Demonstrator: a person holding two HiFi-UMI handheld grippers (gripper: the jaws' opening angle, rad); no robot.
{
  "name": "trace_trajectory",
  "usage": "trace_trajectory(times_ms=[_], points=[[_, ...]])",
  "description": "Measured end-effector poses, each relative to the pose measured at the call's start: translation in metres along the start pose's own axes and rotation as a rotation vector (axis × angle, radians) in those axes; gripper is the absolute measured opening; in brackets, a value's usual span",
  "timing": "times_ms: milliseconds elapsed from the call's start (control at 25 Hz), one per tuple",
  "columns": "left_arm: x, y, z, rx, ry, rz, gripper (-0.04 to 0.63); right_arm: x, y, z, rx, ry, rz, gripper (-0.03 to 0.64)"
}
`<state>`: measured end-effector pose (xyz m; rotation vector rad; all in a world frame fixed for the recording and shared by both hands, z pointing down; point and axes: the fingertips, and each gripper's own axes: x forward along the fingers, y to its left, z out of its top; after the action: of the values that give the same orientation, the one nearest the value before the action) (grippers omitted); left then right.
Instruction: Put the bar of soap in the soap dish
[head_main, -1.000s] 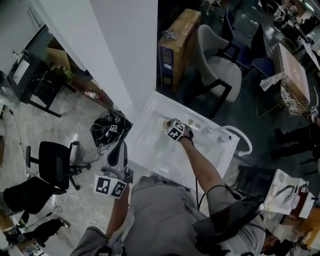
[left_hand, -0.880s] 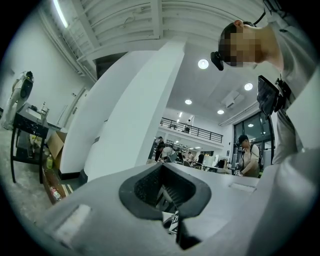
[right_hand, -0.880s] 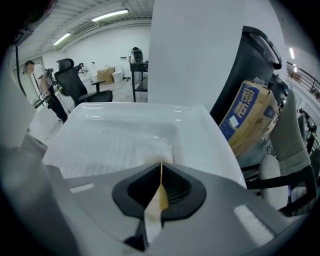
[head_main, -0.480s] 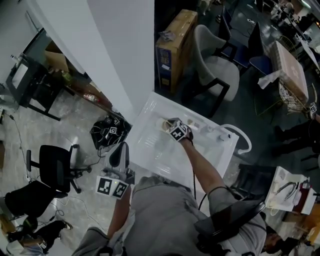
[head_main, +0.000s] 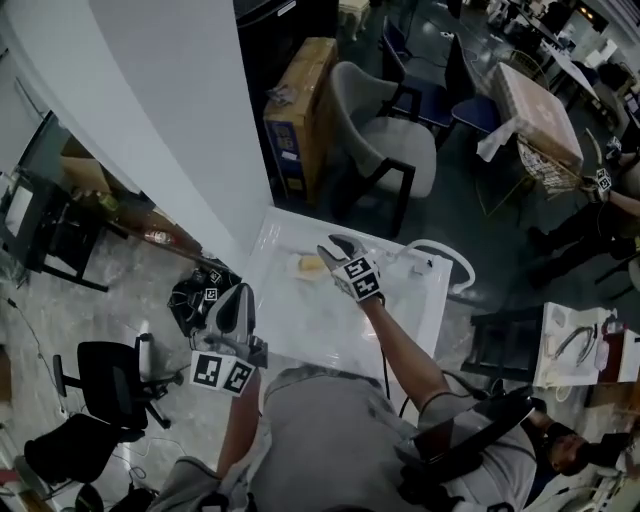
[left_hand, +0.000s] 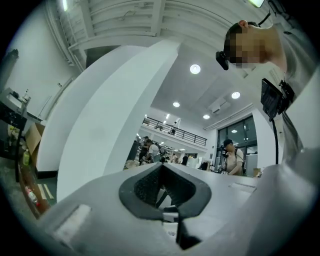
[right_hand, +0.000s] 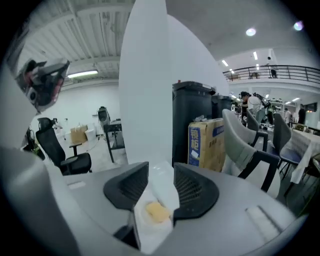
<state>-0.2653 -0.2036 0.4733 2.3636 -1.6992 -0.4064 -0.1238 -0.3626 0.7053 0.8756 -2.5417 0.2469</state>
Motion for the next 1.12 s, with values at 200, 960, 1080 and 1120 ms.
trace_trajectory(times_ms=[200,960,1080,1120], points=[[0.037,-0.032,0.013,0.037,-0.015,-0.116,-0.006,-0.085,-0.015,0.067,0.046,-0.203,-0.084,0.236],[0.102,-0.159,-0.012,0.141,0.058,-0.439,-0.008,-0.272,-0.084,0.086,0.143,-0.336,-0.469,0.428],[0.1,-0.152,-0.014,0.138,0.058,-0.421,-0.008,-0.268,-0.082,0.085,0.148,-0.332,-0.452,0.432],[0.1,-0.148,-0.015,0.14,0.059,-0.416,-0.008,-0.266,-0.08,0.085,0.149,-0.33,-0.444,0.433]])
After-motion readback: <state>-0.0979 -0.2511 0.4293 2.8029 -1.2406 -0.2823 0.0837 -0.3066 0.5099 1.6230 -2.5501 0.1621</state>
